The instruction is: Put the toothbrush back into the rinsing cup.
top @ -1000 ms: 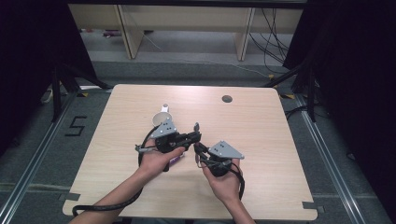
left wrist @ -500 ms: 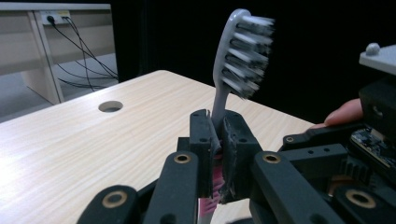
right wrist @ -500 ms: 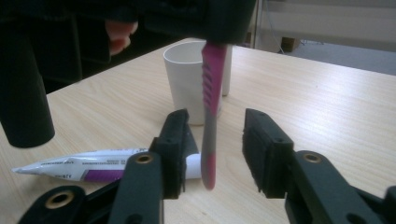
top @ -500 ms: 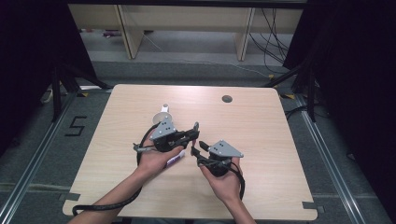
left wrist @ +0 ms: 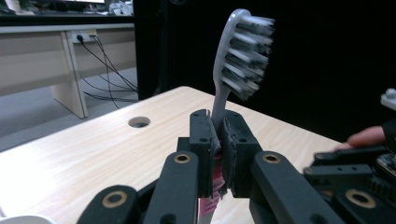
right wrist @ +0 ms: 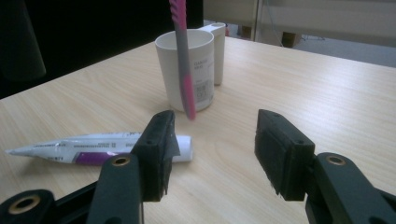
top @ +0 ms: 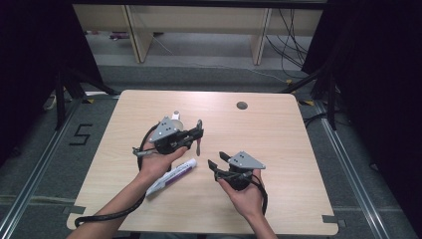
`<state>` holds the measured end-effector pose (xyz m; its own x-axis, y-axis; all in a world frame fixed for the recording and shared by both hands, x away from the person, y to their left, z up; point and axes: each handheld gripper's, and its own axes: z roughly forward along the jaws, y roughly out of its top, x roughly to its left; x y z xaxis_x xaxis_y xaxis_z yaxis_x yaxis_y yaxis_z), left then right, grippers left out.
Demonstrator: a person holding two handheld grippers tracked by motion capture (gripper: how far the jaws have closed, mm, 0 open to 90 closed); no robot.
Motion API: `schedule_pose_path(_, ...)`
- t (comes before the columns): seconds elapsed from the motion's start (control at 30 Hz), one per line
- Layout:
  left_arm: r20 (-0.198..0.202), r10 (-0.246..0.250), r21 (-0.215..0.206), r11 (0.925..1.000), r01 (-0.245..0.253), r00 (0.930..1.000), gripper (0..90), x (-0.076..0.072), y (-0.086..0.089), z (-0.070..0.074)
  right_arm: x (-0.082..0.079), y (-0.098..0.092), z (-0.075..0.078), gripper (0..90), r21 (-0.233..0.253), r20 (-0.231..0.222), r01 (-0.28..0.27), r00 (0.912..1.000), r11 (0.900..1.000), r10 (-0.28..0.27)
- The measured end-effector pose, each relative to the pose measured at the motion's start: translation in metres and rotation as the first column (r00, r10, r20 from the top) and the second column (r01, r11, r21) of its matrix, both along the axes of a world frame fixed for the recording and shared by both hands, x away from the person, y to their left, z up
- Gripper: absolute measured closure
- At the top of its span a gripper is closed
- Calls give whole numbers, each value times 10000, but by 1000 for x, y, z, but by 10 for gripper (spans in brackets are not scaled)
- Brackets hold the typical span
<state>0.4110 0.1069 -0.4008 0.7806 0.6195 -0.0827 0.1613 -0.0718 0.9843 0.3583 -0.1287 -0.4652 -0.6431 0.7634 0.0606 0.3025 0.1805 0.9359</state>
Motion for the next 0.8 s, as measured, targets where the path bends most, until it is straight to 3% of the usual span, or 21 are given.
schedule_pose_path(0.23, 300, 336, -153, 9993, -331, 9990, 833, 7, 12, 8, -3, -8, -6, 491, 56, -193, 171, 9997, 9998, -170)
schedule_pose_path(0.37, 400, 570, -239, 9981, -561, 9976, 832, 11, 18, 11, 0, -15, -11, 475, -28, -39, 124, 9999, 9999, -124)
schedule_pose_path(0.47, 461, 776, -308, 9966, -762, 9959, 832, 14, 23, 13, -3, -19, -14, 466, -79, -359, 481, 9982, 9988, -484)
schedule_pose_path(0.53, 458, 811, -335, 9963, -796, 9957, 833, 16, 24, 14, -1, -23, -16, 458, -221, -242, 444, 9987, 9988, -450)
schedule_pose_path(0.6, 427, 831, -401, 9959, -814, 9956, 832, 18, 25, 15, -3, -25, -18, 454, -107, -425, 659, 9969, 9978, -663)
schedule_pose_path(0.67, 469, 898, -404, 9953, -880, 9949, 832, 19, 26, 16, 0, -28, -20, 453, -160, -168, 505, 9986, 9986, -508)
schedule_pose_path(0.7, 477, 929, -394, 9951, -911, 9945, 832, 20, 27, 17, -1, -28, -21, 453, -58, -403, 614, 9973, 9981, -616)
schedule_pose_path(0.8, 543, 1024, -384, 9942, -1004, 9933, 832, 22, 28, 18, 0, -30, -23, 453, -82, -266, 639, 9976, 9979, -641)
